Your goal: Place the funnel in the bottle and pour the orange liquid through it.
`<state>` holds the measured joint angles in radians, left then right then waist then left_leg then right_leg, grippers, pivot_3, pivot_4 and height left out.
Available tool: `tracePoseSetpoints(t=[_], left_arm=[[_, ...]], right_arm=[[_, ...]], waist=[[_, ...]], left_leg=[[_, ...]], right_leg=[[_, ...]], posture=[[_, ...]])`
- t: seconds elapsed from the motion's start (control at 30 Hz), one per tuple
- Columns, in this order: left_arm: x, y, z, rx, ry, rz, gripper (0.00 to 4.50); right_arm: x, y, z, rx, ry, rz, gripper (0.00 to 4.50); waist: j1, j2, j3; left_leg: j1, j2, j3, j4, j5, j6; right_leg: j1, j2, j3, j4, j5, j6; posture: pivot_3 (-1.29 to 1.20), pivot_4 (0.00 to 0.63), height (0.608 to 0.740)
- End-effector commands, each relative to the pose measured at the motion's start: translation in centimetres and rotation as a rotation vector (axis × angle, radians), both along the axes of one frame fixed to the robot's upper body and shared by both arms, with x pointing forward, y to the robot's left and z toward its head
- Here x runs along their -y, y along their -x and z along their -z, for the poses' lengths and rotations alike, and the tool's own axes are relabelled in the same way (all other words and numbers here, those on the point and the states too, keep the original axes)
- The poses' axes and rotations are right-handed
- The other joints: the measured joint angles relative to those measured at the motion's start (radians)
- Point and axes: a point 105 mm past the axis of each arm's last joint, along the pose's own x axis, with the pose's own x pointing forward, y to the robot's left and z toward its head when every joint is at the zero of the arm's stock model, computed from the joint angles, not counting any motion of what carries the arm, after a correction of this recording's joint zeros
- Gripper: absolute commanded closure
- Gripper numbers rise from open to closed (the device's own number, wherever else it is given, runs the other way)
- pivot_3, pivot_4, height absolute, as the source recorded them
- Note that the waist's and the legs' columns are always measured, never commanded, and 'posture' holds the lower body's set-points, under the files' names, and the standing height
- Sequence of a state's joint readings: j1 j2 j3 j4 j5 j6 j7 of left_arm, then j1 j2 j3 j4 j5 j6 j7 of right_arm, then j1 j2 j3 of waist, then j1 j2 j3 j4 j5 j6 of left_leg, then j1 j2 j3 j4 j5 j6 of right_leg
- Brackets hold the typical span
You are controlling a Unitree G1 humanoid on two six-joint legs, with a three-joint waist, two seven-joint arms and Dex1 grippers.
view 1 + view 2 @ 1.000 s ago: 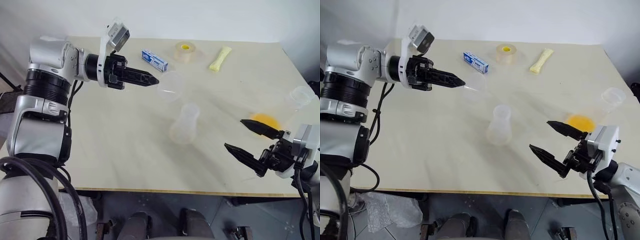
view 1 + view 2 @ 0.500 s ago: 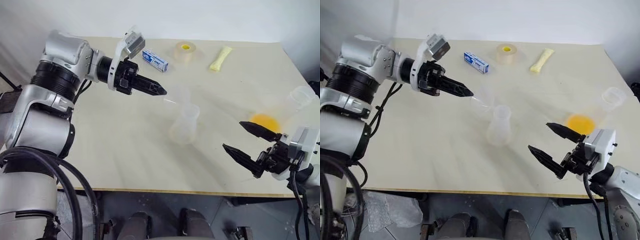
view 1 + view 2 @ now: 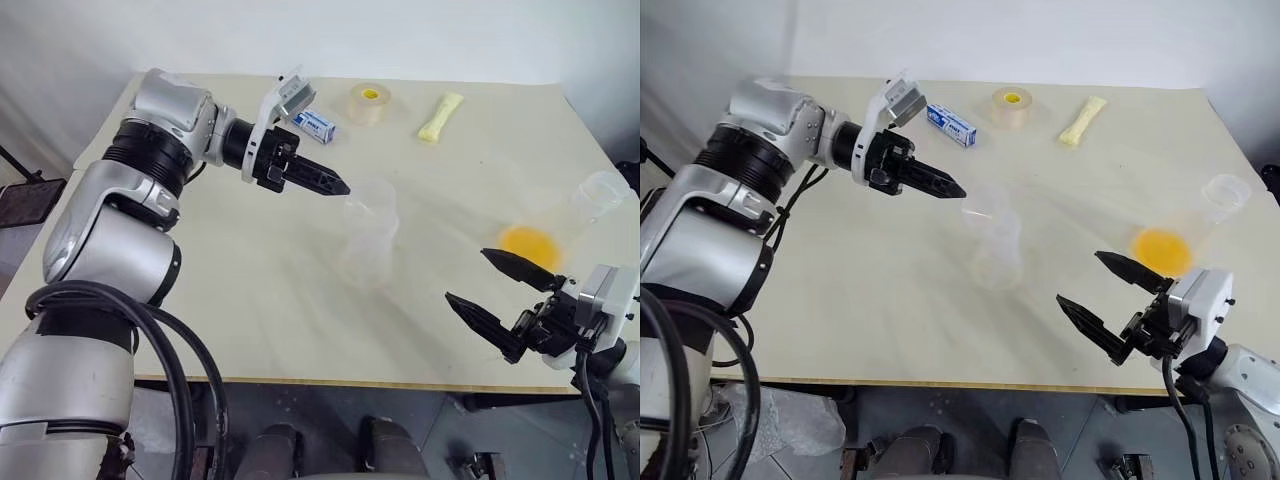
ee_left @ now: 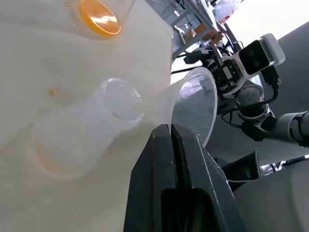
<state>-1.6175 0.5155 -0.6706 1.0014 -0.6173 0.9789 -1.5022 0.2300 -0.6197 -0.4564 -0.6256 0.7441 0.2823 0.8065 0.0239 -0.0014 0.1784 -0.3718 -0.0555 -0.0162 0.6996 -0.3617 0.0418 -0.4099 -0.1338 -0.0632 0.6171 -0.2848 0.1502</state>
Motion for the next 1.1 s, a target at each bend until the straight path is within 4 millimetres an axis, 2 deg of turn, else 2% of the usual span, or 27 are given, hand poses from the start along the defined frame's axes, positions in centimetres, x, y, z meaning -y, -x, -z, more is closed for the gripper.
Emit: tracePoseSetpoints(t=[0.03, 0.17, 0.4, 0.5, 0.77, 0.9, 0.93, 1.1], left_arm=[[0.5, 0.9, -1.4, 0.037, 0.004, 0.106, 4.46], [0.8, 0.5, -0.7, 0.055, -0.033, 0.102, 4.46], [1.4, 0.3, -0.8, 0.067, -0.03, 0.107, 4.46], [1.7, 0.4, -1.0, 0.061, -0.016, 0.107, 3.9], [1.9, 0.6, -1.6, 0.064, 0.021, 0.12, 1.5], [1.3, 0.5, -2.4, 0.099, 0.05, 0.112, 0.24], [0.9, 0.4, -2.7, 0.117, 0.068, 0.109, 0.04], [-1.9, 0.1, -2.7, 0.144, 0.108, 0.067, 0.04]], right_arm=[[-0.3, 0.6, -0.8, 0.053, 0.008, 0.002, 0.0], [-0.4, 0.7, -0.7, 0.052, 0.007, 0.005, 0.0], [-0.5, 0.9, -0.5, 0.053, 0.007, 0.011, 0.0], [-0.6, 0.9, -0.4, 0.055, 0.008, 0.011, 0.0], [-0.7, 0.8, -0.5, 0.063, 0.011, 0.005, 0.0], [-0.5, 0.7, -0.6, 0.067, 0.014, 0.005, 0.0], [-0.4, 0.7, -0.7, 0.068, 0.015, 0.01, 0.0], [0.6, 0.9, -0.6, 0.061, 0.018, 0.079, 0.0]], waist=[[0.0, 0.0, 0.0], [0.001, 0.0, 0.0], [0.001, 0.0, 0.0], [0.001, 0.0, 0.0], [0.001, 0.0, 0.0], [0.0, 0.0, 0.0], [0.0, 0.0, 0.0], [-0.001, 0.0, 0.0]], left_leg=[[0.0, 0.0, 0.0, 0.0, 0.0, 0.0], [0.0, 0.0, 0.0, 0.0, 0.0, 0.0], [0.0, 0.0, 0.0, 0.0, 0.0, 0.001], [0.0, 0.0, 0.0, 0.0, 0.0, 0.001], [0.0, 0.0, 0.0, 0.0, 0.0, 0.001], [0.0, 0.0, 0.0, 0.0, 0.0, 0.001], [0.0, 0.0, 0.0, 0.0, 0.0, 0.001], [0.0, 0.0, 0.0, 0.0, 0.0, 0.001]], right_leg=[[0.0, 0.0, 0.0, 0.0, 0.0, 0.0], [0.0, 0.0, 0.0, 0.0, 0.0, 0.0], [0.0, 0.0, 0.0, 0.0, 0.0, 0.0], [0.0, 0.0, 0.0, 0.0, 0.0, 0.0], [0.0, 0.0, 0.0, 0.0, 0.0, 0.0], [0.0, 0.0, 0.0, 0.0, 0.0, 0.0], [0.0, 0.0, 0.0, 0.0, 0.0, 0.0], [-0.001, 0.0, 0.0, 0.0, 0.0, 0.0]], posture=[[0.0, 0.15, 0.74], [0.0, 0.15, 0.74], [0.0, 0.15, 0.74], [0.0, 0.15, 0.74], [0.0, 0.15, 0.74], [0.0, 0.15, 0.74], [0.0, 0.15, 0.74], [0.0, 0.15, 0.74]])
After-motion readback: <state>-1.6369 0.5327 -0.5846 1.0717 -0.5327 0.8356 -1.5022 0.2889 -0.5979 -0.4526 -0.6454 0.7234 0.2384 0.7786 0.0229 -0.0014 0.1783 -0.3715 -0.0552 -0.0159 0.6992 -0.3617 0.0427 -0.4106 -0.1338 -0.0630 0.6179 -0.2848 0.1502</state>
